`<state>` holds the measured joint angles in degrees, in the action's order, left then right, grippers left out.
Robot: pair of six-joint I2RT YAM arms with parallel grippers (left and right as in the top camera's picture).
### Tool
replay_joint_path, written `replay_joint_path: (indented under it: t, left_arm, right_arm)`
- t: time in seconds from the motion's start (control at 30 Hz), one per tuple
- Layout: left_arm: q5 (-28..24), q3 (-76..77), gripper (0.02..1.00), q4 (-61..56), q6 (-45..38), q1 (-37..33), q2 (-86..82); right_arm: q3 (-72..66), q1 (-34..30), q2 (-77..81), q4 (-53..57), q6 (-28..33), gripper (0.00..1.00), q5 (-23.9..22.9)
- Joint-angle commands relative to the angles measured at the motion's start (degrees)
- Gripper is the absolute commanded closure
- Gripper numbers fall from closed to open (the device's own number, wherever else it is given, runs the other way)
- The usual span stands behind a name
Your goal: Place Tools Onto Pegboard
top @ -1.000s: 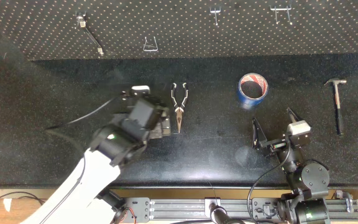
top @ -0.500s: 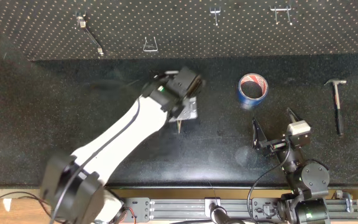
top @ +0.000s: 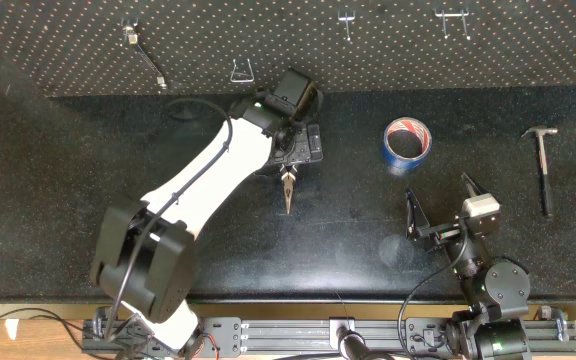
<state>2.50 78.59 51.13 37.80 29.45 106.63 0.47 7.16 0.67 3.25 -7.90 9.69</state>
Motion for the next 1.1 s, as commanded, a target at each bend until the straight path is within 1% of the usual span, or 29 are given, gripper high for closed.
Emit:
replay_joint_path:
  t: [0.03,0.1,0.2,0.23,0.33,0.43,0.83,0.93,1.1]
  left_arm:
    - [0.28,1.36,0.023,0.07,0.92,0.28,3.61]
    - [0.96,1.36,0.023,0.09,0.61,0.28,4.09]
    - [1.55,1.36,0.023,0.0,-4.07,0.17,4.46]
    - [1.79,1.36,0.02,0.02,-4.04,0.15,4.46]
    - [1.73,1.36,0.02,-1.6,-4.9,0.13,4.57]
    - [1.36,1.42,0.02,-2.69,-8.35,0.13,5.11]
    - [1.33,2.01,0.02,-3.58,-8.28,-1.51,7.15]
    - [1.33,2.01,0.02,-3.65,-6.73,-1.49,7.15]
    - [1.31,2.01,0.02,-3.65,-6.73,-1.49,7.17]
  right_arm:
    - [-0.22,0.26,-0.61,0.2,-0.44,0.003,-0.24]
    - [-0.22,0.26,-0.61,0.2,-0.44,0.003,-0.24]
    - [-0.22,0.26,-0.61,0.2,-0.44,0.003,-0.24]
    - [-0.22,0.26,-0.61,0.2,-0.44,0.001,-0.26]
    - [-0.22,0.26,-0.61,0.2,-0.44,0.003,-0.24]
    - [-0.22,0.26,-0.61,0.2,-0.44,0.003,-0.24]
    - [-0.22,0.26,-0.61,0.2,-0.44,0.003,-0.26]
    - [-0.22,0.26,-0.61,0.2,-0.44,0.001,-0.24]
    - [-0.22,0.26,-0.61,0.2,-0.44,0.003,-0.24]
